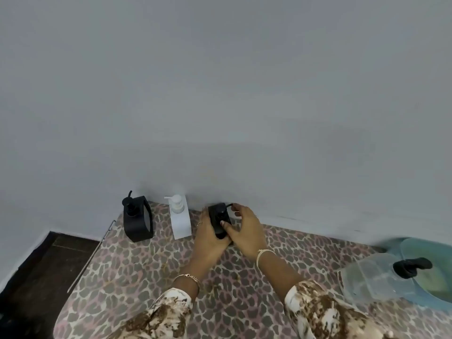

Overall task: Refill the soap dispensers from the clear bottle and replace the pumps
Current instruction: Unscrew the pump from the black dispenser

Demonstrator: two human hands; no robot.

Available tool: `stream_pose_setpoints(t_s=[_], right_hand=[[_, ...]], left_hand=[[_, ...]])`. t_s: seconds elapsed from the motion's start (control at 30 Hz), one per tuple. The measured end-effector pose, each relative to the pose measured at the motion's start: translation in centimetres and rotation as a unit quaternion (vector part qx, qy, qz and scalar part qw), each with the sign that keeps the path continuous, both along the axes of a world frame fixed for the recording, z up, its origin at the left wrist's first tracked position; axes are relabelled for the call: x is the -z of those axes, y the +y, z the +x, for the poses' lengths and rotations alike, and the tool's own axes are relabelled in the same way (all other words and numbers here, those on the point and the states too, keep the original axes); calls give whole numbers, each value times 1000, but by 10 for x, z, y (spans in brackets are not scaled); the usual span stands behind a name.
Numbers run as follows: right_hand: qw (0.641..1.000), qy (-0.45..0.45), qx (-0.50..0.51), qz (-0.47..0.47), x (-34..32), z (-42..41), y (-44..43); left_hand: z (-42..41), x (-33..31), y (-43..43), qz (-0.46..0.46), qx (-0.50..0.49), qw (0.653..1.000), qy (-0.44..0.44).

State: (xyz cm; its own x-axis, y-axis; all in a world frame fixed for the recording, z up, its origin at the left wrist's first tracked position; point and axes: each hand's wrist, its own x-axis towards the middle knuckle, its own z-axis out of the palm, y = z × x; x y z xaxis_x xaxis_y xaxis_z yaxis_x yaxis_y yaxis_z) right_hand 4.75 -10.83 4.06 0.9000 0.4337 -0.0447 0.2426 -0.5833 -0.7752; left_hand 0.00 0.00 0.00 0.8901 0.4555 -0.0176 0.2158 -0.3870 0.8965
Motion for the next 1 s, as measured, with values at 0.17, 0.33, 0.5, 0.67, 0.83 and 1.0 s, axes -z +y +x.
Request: stream_pose_setpoints(t_s=[0.17, 0.33, 0.5, 0.67, 0.83, 1.0], right_hand=[[1000, 14, 23, -14, 4, 8, 15], [997, -30, 47, -54, 14, 11, 25], [994, -71, 34, -73, 16, 14, 28], [994, -81, 19, -71, 14, 11, 24], [992, -100, -7, -78, 6, 7, 6], [989, -74, -93, -86, -11, 6, -26]], left_hand=[[6, 3, -8, -40, -28, 998, 42], [8, 6, -16, -46, -55, 996, 61], [6, 7, -19, -56, -71, 993, 73], [0, -4, -25, -56, -65, 993, 86], [-9, -11, -33, -87, -48, 990, 98], [-21, -14, -38, -131, 13, 984, 117]])
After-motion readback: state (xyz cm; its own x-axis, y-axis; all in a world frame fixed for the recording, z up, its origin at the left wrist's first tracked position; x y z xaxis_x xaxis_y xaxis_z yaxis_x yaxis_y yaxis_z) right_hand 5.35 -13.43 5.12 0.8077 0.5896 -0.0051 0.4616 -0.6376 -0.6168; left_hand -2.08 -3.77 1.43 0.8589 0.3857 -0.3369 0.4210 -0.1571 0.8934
